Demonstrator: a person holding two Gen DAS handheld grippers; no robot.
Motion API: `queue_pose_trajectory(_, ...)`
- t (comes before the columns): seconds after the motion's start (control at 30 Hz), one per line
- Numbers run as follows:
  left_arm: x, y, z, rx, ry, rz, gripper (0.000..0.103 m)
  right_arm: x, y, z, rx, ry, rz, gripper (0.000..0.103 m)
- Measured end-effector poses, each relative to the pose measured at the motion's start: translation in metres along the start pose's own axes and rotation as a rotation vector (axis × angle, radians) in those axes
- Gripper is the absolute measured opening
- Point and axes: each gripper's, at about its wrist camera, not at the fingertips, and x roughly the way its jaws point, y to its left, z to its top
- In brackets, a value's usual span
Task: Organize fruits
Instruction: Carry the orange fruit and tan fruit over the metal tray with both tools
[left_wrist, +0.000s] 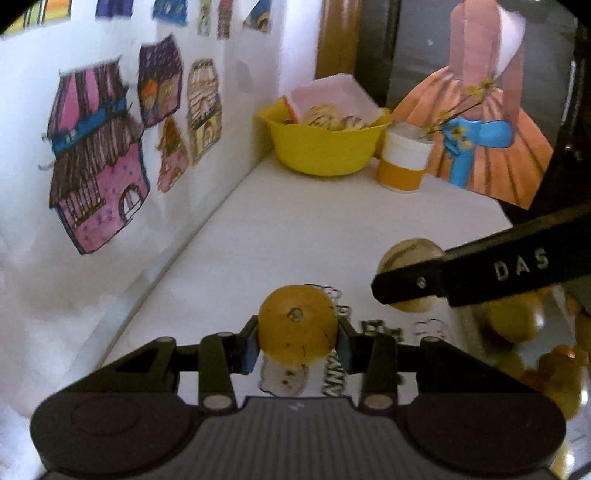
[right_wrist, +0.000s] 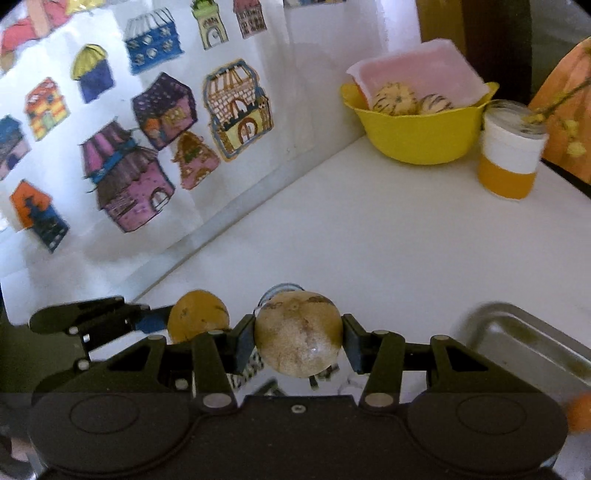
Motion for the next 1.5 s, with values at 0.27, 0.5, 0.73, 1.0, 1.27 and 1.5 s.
queue_pose_trajectory(0.27,-0.037,-0.043,0.001,0.049,-0.052,-0.057,0.045,-0.060,-0.012,-0.036,0.059,-0.033,-0.007,0.051)
queue_pose_trajectory(0.5,-0.061,-0.091,0.000,0.102,-0.081,-0.141,0.045,-0.117,-0.026,-0.072,0.082,-0.070,-0.048,0.051)
queue_pose_trajectory(0.73,-0.067,-0.136,-0.007,0.141,-0.079,-0.230,0.045,-0.158,-0.046,-0.114,0.123,-0.082,-0.092,0.051)
queue_pose_trajectory(1.0,-0.073,-0.169,-0.024,0.172,-0.072,-0.315,0.045,-0.179,-0.063,-0.153,0.144,-0.094,-0.164,0.051)
queue_pose_trajectory(1.27,-0.087,-0.172,-0.054,0.199,-0.044,-0.372,0.045,-0.186,-0.071,-0.168,0.135,-0.112,-0.196,0.051)
queue_pose_trajectory(1.5,-0.090,-0.177,-0.075,0.249,-0.030,-0.358,0.045,-0.180,-0.067,-0.176,0.131,-0.110,-0.193,0.051)
